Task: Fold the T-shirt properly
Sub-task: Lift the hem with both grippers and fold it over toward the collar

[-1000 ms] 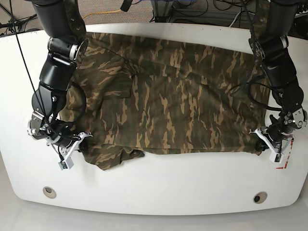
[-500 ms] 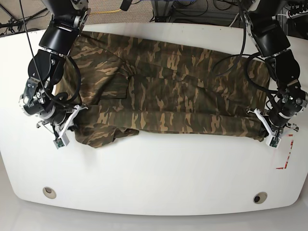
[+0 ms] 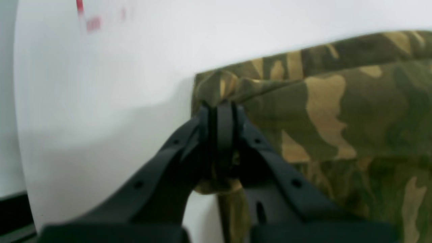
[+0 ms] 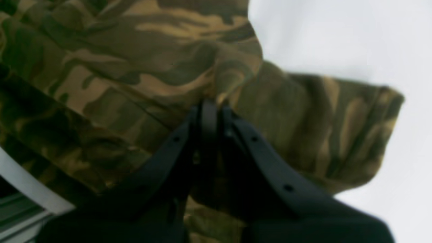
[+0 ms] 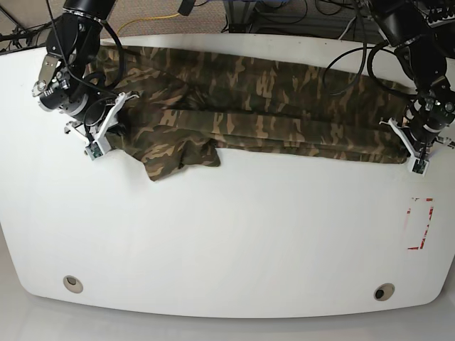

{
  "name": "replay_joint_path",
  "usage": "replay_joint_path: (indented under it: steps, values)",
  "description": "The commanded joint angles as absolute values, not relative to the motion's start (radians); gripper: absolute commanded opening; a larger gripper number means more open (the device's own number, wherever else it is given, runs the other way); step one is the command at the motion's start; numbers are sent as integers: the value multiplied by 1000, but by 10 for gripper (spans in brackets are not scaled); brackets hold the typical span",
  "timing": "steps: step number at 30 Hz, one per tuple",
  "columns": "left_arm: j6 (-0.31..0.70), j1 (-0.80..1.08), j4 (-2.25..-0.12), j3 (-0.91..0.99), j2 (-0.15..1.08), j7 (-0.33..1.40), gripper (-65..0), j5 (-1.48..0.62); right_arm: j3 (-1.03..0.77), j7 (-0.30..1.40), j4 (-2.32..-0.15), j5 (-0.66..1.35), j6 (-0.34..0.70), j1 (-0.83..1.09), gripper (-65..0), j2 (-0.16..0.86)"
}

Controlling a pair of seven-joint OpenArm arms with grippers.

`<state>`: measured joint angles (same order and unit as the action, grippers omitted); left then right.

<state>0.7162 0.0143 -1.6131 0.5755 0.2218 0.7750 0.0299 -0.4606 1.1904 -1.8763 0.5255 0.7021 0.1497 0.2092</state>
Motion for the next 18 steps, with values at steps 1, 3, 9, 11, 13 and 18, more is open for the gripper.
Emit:
replay_joint_path:
  steps: [1, 3, 9, 11, 13, 18]
  values:
    - [698, 30, -1635, 579, 242, 783, -650, 47, -470, 1185, -1894, 507, 698, 160, -609, 232]
    - [698, 45, -1632, 581, 242, 800, -650, 47, -470, 1185, -1893, 507, 698, 176, -490, 223]
    - [698, 56, -1627, 579, 242, 809, -551, 48, -541, 1185, -1923, 510, 698, 177, -243, 170]
    - [698, 71, -1632, 579, 242, 825, -436, 48, -582, 1185, -1962, 510, 698, 173, -217, 147]
    - [698, 70, -1633, 579, 242, 851, -357, 47, -601, 1185, -1983, 510, 698, 154, -220, 133]
    - [698, 39, -1659, 585, 242, 892, -306, 47, -595, 1187, -1979, 510, 698, 61, -219, 116]
